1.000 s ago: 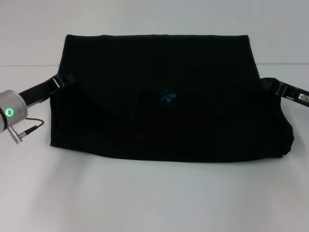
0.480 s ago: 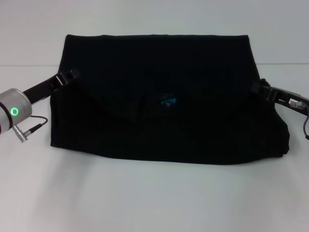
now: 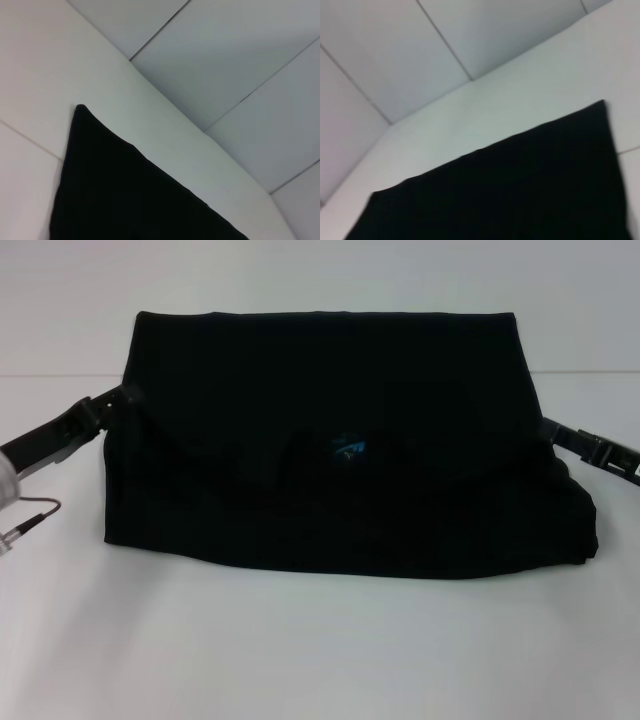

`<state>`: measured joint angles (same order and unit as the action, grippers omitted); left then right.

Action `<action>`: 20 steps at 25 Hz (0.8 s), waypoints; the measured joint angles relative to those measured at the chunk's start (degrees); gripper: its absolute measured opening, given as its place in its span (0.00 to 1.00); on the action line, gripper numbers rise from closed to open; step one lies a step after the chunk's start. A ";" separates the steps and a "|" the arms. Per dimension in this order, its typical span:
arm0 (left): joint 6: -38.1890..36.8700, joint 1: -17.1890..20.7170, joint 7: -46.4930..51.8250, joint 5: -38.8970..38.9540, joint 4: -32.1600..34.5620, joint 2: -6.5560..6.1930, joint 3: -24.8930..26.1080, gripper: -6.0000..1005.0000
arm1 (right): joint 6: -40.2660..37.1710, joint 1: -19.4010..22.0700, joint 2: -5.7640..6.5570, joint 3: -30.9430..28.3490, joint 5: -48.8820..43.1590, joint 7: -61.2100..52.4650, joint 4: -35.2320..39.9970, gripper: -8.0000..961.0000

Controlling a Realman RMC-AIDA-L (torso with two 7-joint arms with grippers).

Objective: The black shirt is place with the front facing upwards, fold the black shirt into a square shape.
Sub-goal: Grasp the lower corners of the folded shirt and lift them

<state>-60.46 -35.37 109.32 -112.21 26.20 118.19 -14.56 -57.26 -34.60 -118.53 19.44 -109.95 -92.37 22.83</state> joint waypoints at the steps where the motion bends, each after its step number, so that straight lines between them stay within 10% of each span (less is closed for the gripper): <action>1: -1.60 0.53 0.99 -0.14 0.00 -0.51 -0.31 0.54 | -1.61 0.52 0.03 0.15 0.31 0.80 0.05 0.70; 10: -12.95 4.53 14.50 -1.65 0.51 -8.58 -15.43 0.84 | -23.14 3.16 -0.19 9.34 -4.06 16.08 1.03 0.97; 20: -7.98 3.39 14.58 -9.52 2.68 -7.25 -17.29 0.90 | -23.53 2.84 -1.48 21.58 -5.40 24.03 -1.32 0.96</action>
<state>-68.44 -31.99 123.90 -121.74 28.88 110.94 -31.85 -80.79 -31.76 -120.01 41.03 -115.35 -68.34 21.51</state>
